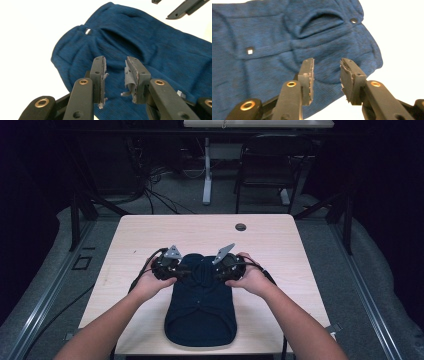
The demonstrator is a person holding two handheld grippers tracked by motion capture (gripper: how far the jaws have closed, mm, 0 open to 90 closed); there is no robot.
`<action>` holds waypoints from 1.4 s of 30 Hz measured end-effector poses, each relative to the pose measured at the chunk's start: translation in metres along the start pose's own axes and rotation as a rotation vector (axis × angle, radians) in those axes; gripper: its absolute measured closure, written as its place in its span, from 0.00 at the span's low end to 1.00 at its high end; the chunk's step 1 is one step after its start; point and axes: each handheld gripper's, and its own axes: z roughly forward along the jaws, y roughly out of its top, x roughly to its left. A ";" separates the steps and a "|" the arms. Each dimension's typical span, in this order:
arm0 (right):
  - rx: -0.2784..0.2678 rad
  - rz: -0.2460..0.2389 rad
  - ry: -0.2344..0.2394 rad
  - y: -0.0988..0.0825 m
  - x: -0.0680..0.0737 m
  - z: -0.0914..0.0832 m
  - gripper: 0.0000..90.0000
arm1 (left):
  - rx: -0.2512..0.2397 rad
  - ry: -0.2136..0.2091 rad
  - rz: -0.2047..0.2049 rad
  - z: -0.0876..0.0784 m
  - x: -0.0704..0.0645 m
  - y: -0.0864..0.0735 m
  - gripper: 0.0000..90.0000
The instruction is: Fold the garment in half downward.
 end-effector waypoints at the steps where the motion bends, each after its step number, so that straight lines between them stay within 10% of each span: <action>1: 0.013 -0.001 -0.014 0.001 -0.003 0.004 0.67 | 0.004 0.011 -0.008 0.003 0.004 0.001 0.77; 21: 0.049 0.084 -0.139 -0.003 -0.055 0.047 0.74 | 0.076 0.119 -0.062 0.050 0.051 0.003 0.79; 42: 0.127 0.077 -0.133 -0.002 -0.052 0.069 0.73 | 0.142 0.168 -0.051 0.070 0.049 0.000 0.73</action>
